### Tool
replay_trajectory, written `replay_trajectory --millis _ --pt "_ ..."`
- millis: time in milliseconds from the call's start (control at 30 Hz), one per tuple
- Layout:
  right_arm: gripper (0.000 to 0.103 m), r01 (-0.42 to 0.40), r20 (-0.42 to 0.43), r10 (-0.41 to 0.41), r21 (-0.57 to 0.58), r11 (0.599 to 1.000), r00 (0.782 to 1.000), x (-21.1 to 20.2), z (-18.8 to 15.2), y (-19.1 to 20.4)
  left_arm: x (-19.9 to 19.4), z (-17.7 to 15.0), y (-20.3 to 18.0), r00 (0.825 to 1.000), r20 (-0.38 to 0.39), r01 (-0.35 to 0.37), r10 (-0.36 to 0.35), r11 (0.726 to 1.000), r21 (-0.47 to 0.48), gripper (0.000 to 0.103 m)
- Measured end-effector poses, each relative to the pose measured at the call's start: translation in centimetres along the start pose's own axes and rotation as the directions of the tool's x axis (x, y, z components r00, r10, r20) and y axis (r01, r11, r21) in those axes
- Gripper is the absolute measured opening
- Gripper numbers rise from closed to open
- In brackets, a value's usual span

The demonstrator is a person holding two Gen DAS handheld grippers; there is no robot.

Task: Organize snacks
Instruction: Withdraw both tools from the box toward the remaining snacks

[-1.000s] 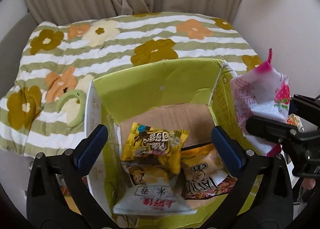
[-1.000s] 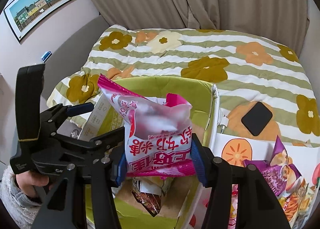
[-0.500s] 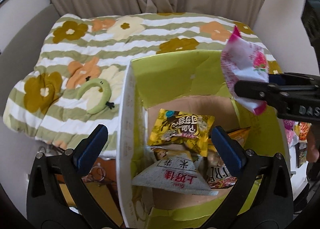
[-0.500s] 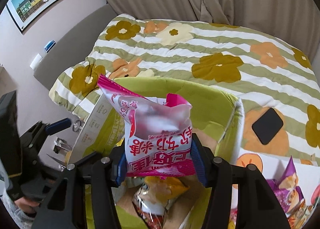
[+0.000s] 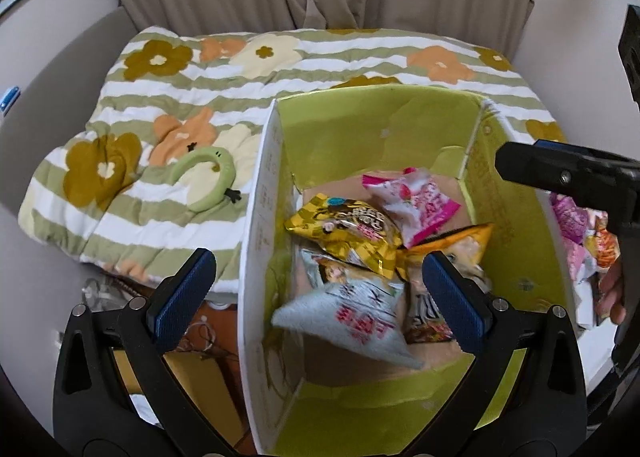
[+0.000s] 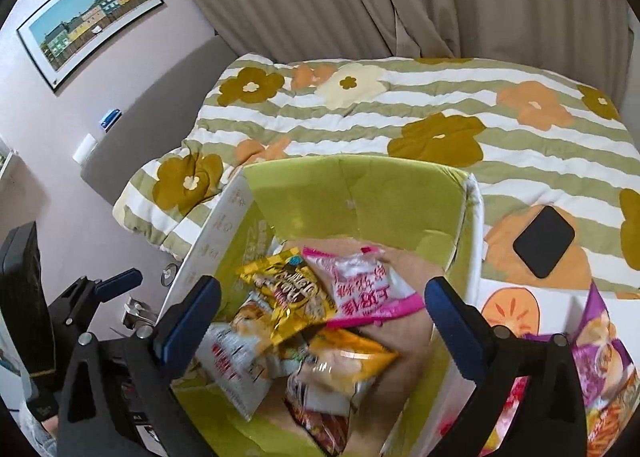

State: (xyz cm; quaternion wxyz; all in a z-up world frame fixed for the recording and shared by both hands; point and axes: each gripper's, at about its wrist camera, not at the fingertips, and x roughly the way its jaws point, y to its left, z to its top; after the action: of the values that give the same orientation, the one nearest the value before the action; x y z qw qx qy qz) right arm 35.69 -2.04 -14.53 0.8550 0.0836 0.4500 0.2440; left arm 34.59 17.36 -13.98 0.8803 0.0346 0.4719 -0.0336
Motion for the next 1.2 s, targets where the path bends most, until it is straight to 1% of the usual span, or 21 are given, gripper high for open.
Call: replay_trajectory --millis 133,300,367,500,633,700,833,900,967,1067,1133,1200 --pt "0.102 0.023 0.07 -0.021 -0.039 0.999 0.997 -3.4 -1.0 1.2 -2.8 -0.6 -0.6 0.998 0.058 -0.006 0.005 1.0 0.02 0.102" --pt "0.102 0.064 0.141 -0.063 -0.007 0.998 0.988 -7.5 -2.6 1.8 -6.0 -1.2 -1.6 0.992 0.119 0.048 -0.052 0.998 0.038 0.102" --pt "0.102 0.092 0.167 -0.09 -0.003 0.996 0.982 -9.0 -3.6 2.0 -7.1 -1.6 -2.4 0.988 0.132 0.077 -0.084 0.995 0.057 0.102" --pt "0.102 0.182 0.2 -0.182 0.02 0.983 0.963 -12.1 -6.0 1.7 -8.5 -2.3 -4.4 0.982 0.135 0.117 -0.13 0.989 0.094 0.102" --pt "0.102 0.207 0.202 -0.22 0.083 0.975 0.954 -15.0 -8.7 0.1 -10.1 -3.9 -7.1 0.972 0.141 0.169 -0.188 0.976 0.14 0.102" --pt "0.102 0.228 0.201 -0.246 0.111 0.967 0.948 -16.3 -10.3 -0.9 -10.7 -5.1 -8.9 0.967 0.156 0.173 -0.2 0.97 0.172 0.102" --pt "0.102 0.254 0.209 -0.279 0.139 0.957 0.937 -18.1 -13.3 -2.8 -11.1 -7.4 -12.4 0.959 0.15 0.209 -0.239 0.959 0.189 0.102" --pt "0.102 0.273 0.204 -0.3 0.152 0.95 0.932 -19.0 -14.8 -4.3 -11.1 -8.6 -13.9 0.96 0.15 0.208 -0.238 0.959 0.191 0.102" --pt "0.102 0.275 0.206 -0.303 0.155 0.949 0.93 -19.8 -16.3 -5.5 -10.9 -9.8 -15.6 0.962 0.151 0.195 -0.225 0.962 0.191 0.102" --pt "0.102 0.293 0.172 -0.32 0.165 0.942 0.932 -20.7 -18.6 -8.1 -10.0 -11.4 -17.6 0.97 0.134 0.178 -0.202 0.97 0.168 0.102" --pt "0.102 0.329 0.146 -0.353 0.161 0.93 0.924 -21.4 -20.3 -9.7 -9.0 -12.9 -19.3 0.975 0.118 0.17 -0.189 0.974 0.151 0.102" --pt "0.102 0.37 0.134 -0.39 0.154 0.916 0.911 -21.8 -21.7 -11.2 -8.1 -13.9 -20.5 0.979 0.105 0.161 -0.177 0.976 0.144 0.102"
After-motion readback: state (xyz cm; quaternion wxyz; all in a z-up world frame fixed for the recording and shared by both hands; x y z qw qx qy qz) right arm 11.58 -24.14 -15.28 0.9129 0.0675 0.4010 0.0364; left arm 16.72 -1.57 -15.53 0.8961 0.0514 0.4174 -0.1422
